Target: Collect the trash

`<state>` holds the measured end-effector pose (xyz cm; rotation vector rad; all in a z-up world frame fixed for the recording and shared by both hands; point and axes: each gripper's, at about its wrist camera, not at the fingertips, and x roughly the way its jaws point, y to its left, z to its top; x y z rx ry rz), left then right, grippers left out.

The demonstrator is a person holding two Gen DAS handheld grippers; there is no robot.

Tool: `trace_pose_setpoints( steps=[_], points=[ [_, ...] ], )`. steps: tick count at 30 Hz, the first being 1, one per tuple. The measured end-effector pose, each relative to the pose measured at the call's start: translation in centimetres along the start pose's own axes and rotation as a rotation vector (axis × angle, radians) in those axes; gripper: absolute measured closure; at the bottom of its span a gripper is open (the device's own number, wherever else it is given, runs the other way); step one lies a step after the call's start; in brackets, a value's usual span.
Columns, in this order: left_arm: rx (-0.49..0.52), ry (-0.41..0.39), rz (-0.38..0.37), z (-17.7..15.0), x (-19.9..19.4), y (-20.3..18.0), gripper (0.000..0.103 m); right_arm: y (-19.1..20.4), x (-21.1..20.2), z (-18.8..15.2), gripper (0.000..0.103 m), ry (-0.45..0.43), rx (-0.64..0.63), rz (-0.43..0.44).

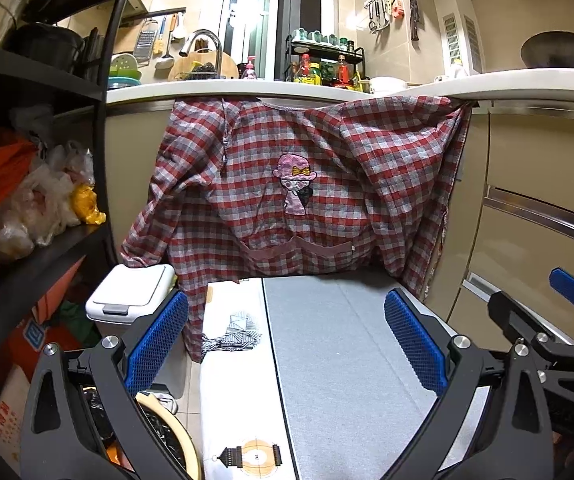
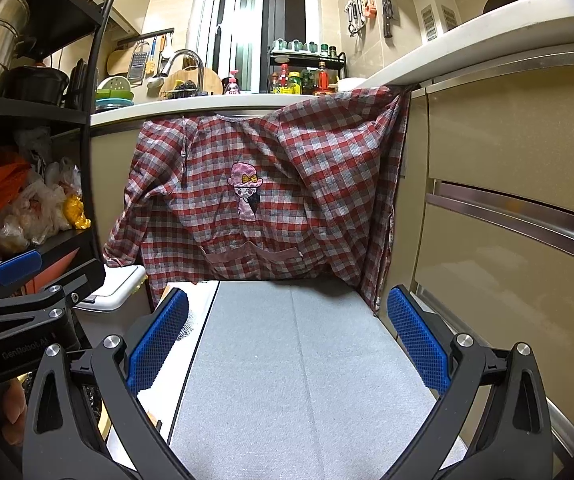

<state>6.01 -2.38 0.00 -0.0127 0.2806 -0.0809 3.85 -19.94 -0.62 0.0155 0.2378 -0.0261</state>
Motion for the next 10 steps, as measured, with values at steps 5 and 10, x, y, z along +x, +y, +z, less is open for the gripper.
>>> trace_pose_setpoints(
  steps=[5, 10],
  points=[
    [-0.002, 0.006, 0.009, 0.1, 0.18, 0.2, 0.008, -0.04, -0.06, -0.07, 0.005, -0.001, 0.002, 0.0],
    [-0.008, 0.012, 0.001, 0.14, 0.28, 0.37, 0.008, 0.1, -0.24, -0.16, 0.005, -0.001, 0.003, -0.002]
  ],
)
